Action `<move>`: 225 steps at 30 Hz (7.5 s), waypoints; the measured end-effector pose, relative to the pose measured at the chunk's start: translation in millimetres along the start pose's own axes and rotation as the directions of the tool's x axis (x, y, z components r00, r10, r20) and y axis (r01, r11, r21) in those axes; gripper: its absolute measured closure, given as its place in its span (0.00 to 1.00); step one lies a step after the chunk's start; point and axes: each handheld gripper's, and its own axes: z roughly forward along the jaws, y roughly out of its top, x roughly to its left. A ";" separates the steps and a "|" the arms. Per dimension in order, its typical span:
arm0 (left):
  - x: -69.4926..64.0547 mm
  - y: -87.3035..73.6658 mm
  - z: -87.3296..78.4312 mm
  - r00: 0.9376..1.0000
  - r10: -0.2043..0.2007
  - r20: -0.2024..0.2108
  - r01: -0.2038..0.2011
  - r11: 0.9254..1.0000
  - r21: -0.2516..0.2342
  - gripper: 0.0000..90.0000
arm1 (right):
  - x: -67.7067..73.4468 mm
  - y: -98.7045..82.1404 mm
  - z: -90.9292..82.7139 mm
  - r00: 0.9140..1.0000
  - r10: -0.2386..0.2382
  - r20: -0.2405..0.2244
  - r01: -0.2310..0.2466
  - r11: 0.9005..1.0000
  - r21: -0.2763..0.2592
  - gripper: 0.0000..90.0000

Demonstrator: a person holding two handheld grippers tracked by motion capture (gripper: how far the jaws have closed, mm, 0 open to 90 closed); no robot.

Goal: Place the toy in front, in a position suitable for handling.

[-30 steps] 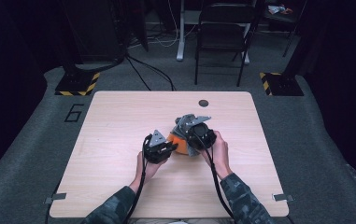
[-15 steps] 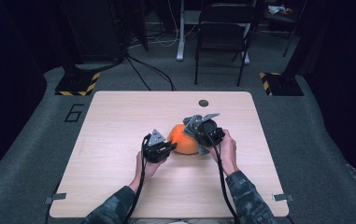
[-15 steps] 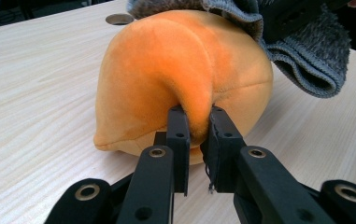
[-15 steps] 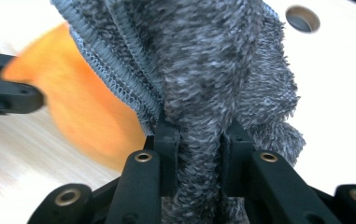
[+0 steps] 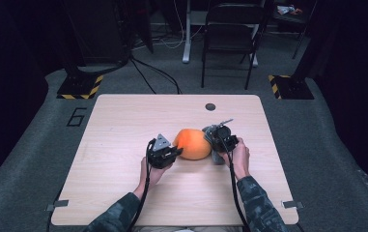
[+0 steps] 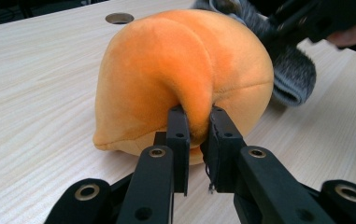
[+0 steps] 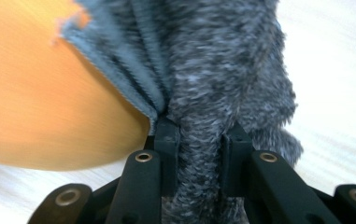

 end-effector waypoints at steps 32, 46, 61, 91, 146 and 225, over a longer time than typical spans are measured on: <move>-2.5 -1.7 3.7 0.999 0.037 -0.025 -0.036 0.998 0.051 0.60 | 20.3 12.8 -30.4 0.993 -0.097 -0.064 0.090 0.991 -0.101 0.81; -9.5 -12.0 16.7 0.995 0.041 -0.091 -0.040 0.999 0.009 0.71 | 21.7 12.2 -28.3 0.993 -0.089 -0.082 0.080 0.992 -0.100 0.82; -12.9 1.8 1.8 0.999 0.047 -0.015 -0.047 0.999 -0.025 0.93 | 12.4 13.7 -38.2 0.994 -0.070 -0.083 0.060 0.991 -0.119 0.82; -3.0 -0.5 1.0 1.000 -0.011 -0.009 0.011 1.000 -0.024 0.90 | 56.8 16.4 -49.3 0.980 -0.158 -0.117 0.124 0.959 -0.255 0.81; 4.3 -0.9 8.0 0.994 0.034 -0.100 -0.041 0.997 -0.071 0.86 | -1.9 -2.3 4.8 0.999 0.008 -0.046 -0.009 1.000 -0.008 0.81; 2.2 -4.3 15.4 0.985 0.108 -0.136 -0.110 0.994 -0.008 0.53 | 26.7 16.0 -30.9 0.991 -0.099 -0.095 0.086 0.987 -0.137 0.81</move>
